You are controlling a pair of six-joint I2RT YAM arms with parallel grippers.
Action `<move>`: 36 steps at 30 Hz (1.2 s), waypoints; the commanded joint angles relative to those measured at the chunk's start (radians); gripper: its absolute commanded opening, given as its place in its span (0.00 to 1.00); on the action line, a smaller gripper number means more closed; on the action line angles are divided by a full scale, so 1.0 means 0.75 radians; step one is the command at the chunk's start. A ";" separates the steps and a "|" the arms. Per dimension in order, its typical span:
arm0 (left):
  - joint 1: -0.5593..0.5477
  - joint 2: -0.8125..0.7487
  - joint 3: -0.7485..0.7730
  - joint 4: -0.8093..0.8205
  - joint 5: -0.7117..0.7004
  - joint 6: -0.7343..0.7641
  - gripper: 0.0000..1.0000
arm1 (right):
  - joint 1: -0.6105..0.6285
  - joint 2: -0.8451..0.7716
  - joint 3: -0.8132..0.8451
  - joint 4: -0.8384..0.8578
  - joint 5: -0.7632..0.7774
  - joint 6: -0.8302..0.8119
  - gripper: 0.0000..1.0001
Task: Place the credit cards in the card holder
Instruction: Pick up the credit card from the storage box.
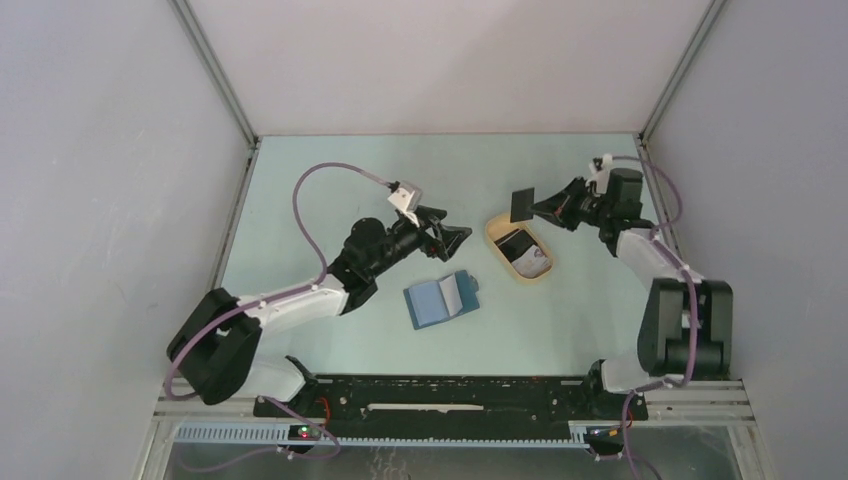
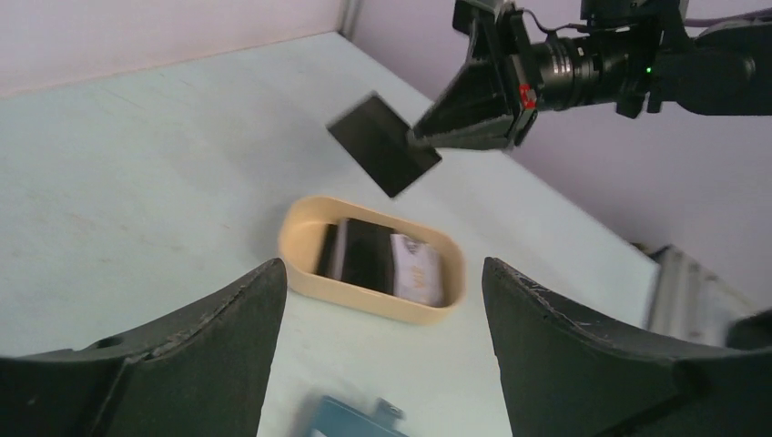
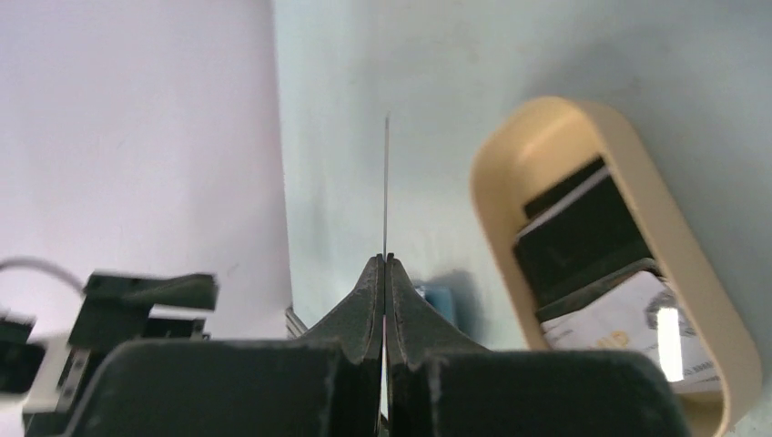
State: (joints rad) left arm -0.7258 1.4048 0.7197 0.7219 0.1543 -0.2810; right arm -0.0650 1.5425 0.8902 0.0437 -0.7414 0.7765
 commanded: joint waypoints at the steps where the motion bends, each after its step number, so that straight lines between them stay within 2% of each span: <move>1: 0.006 -0.219 -0.147 0.180 0.124 -0.323 0.83 | -0.016 -0.254 0.018 0.014 -0.231 -0.271 0.00; 5: -0.018 -0.393 -0.318 0.289 0.211 -0.526 0.84 | -0.006 -0.410 0.007 0.043 -0.602 -0.499 0.00; 8: -0.087 -0.507 -0.434 0.378 0.239 -0.512 0.86 | 0.075 -0.493 0.001 0.007 -0.779 -0.660 0.00; 10: -0.143 -0.563 -0.503 0.422 0.215 -0.445 0.86 | 0.200 -0.555 0.001 -0.041 -0.841 -0.783 0.00; 15: -0.201 -0.640 -0.629 0.640 0.182 -0.392 0.87 | 0.379 -0.647 0.018 -0.170 -0.904 -1.011 0.00; 22: -0.261 -0.522 -0.714 0.916 0.083 -0.471 0.86 | 0.477 -0.623 0.030 -0.197 -0.918 -1.025 0.00; 26: -0.313 -0.452 -0.671 0.926 0.065 -0.453 0.87 | 0.507 -0.598 0.030 -0.198 -0.914 -1.018 0.00; 36: -0.329 -0.341 -0.626 0.936 0.010 -0.441 0.65 | 0.552 -0.535 0.030 -0.167 -0.897 -0.975 0.00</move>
State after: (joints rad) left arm -0.9657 1.1202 0.2077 1.3708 0.1890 -0.6212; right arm 0.3344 1.1286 0.8902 -0.0975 -1.4143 0.0429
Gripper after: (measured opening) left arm 0.683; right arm 0.006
